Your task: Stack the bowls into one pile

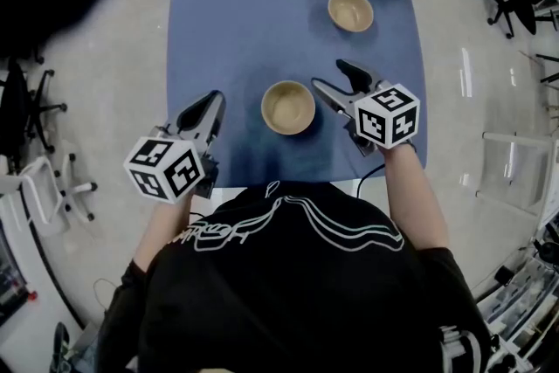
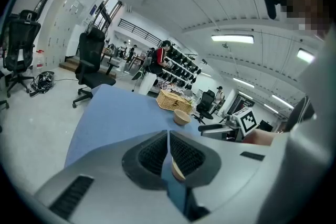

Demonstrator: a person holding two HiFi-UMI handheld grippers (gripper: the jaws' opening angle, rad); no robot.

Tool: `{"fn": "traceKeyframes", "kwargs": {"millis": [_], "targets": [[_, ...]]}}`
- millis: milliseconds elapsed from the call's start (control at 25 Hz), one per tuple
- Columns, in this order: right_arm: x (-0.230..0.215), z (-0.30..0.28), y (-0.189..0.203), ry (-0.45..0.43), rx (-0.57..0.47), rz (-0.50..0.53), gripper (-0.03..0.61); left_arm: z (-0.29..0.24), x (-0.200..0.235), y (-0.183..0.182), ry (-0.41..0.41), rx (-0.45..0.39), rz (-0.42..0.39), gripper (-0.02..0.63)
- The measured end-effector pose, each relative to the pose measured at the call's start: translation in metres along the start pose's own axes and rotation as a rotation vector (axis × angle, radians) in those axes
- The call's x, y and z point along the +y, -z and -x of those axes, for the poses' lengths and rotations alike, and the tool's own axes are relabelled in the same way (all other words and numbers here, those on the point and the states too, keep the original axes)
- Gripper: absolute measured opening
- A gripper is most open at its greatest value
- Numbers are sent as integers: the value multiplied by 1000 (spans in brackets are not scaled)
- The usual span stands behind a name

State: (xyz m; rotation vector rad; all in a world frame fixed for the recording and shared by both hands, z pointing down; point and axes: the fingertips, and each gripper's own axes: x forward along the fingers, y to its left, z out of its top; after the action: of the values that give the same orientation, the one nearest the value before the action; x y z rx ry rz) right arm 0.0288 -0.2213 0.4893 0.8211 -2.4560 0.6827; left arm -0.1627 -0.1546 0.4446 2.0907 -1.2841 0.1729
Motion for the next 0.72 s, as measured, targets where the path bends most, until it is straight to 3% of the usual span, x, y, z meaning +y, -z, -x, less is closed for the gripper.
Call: {"fn": "traceKeyframes", "kwargs": {"millis": [480, 720], "targets": [[41, -14, 56, 51, 77, -56, 298, 56, 27, 17, 16, -18, -12, 34], [46, -24, 78, 93, 99, -113, 241, 69, 40, 24, 18, -18, -12, 34]]}}
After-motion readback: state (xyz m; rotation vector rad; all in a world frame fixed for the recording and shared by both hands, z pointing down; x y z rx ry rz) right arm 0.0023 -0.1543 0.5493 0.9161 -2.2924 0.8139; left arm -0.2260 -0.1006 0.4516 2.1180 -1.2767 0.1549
